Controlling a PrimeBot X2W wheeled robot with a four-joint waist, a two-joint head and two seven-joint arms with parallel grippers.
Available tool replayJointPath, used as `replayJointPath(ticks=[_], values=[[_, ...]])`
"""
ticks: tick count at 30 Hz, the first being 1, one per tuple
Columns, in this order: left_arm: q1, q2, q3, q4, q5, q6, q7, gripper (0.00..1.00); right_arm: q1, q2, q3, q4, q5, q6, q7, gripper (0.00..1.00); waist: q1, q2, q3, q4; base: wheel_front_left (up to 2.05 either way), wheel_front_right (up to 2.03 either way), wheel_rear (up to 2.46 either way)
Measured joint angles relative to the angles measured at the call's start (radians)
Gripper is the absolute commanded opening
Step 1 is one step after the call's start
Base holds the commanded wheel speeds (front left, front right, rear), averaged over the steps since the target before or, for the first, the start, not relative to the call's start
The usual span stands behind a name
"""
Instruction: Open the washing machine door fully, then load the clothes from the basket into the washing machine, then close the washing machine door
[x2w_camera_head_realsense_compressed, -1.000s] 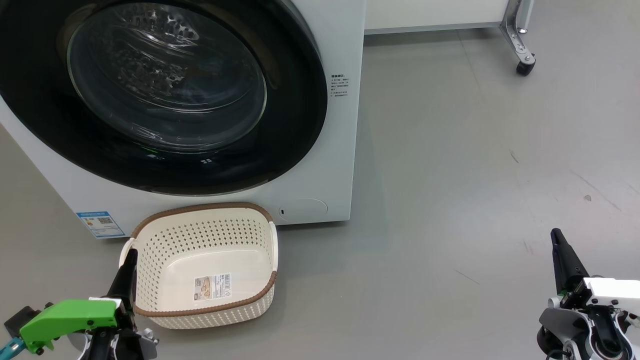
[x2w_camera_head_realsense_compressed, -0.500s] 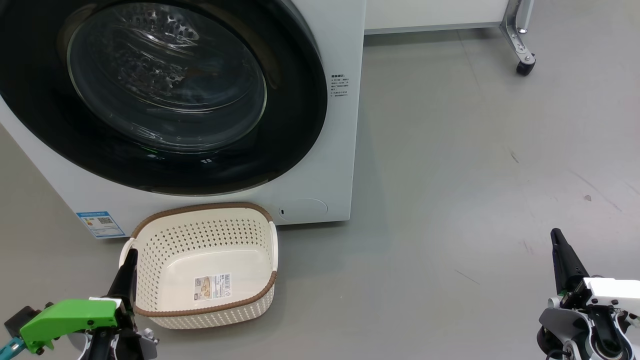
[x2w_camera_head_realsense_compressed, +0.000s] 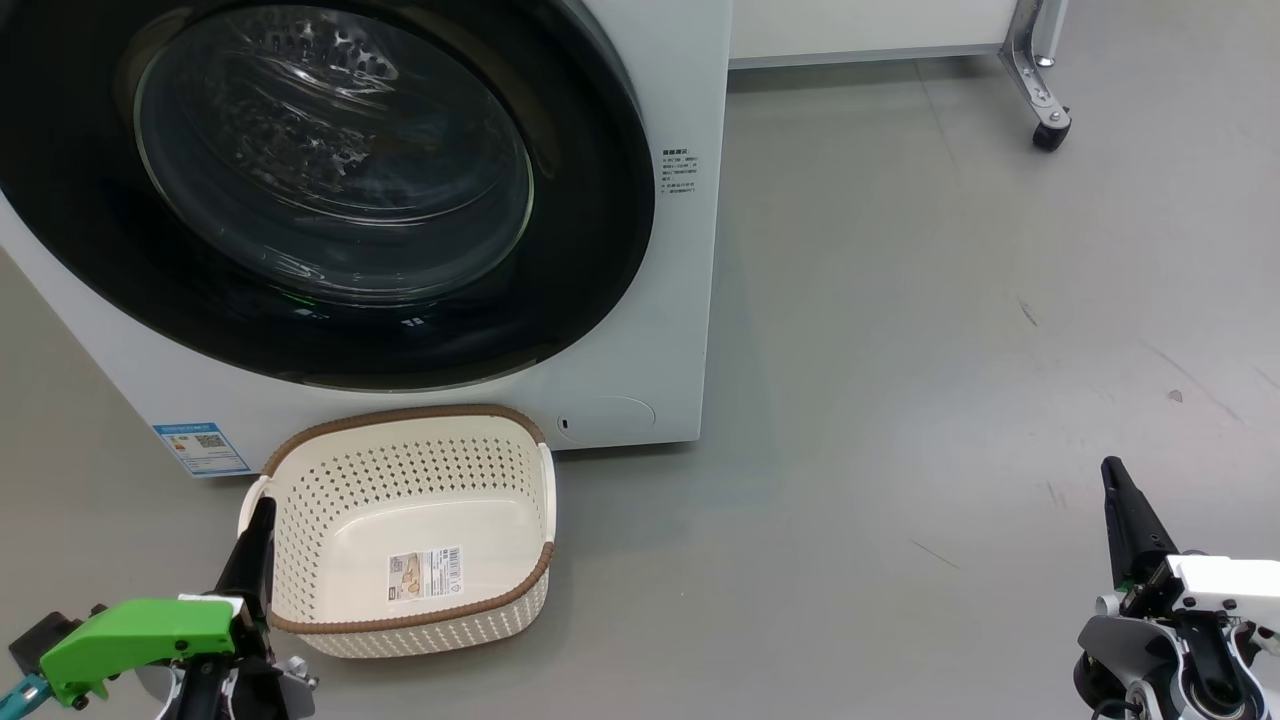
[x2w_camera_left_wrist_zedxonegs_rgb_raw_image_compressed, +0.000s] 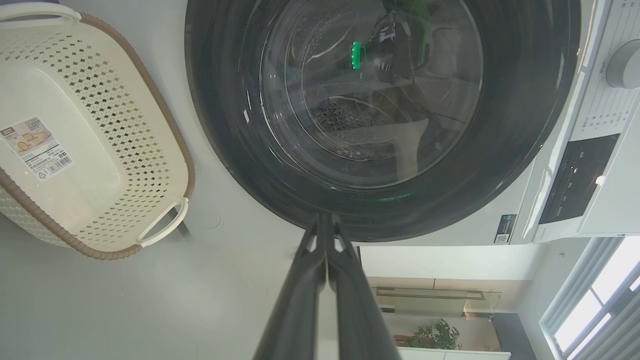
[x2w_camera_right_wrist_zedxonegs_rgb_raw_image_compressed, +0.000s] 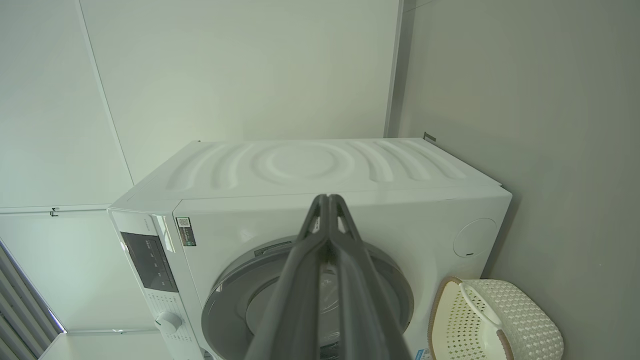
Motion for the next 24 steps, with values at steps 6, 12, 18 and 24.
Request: replayJointPath(ticks=[6, 12, 18, 24], values=[[0.0, 0.0, 0.0, 0.0, 0.0, 0.0, 0.0, 0.0, 0.0, 0.0, 0.0, 0.0, 0.0, 0.0, 0.0, 0.0, 0.0, 0.0, 0.0, 0.0, 0.0, 0.0, 0.0], [0.0, 0.0, 0.0, 0.0, 0.0, 0.0, 0.0, 0.0, 0.0, 0.0, 0.0, 0.0, 0.0, 0.0, 0.0, 0.0, 0.0, 0.0, 0.0, 0.0, 0.0, 0.0, 0.0], [0.0, 0.0, 0.0, 0.0, 0.0, 0.0, 0.0, 0.0, 0.0, 0.0, 0.0, 0.0, 0.0, 0.0, 0.0, 0.0, 0.0, 0.0, 0.0, 0.0, 0.0, 0.0, 0.0], [0.0, 0.0, -0.001, 0.0, 0.0, 0.0, 0.0, 0.0, 0.0, 0.0, 0.0, 0.0, 0.0, 0.0, 0.0, 0.0, 0.0, 0.0, 0.0, 0.0, 0.0, 0.0, 0.0]])
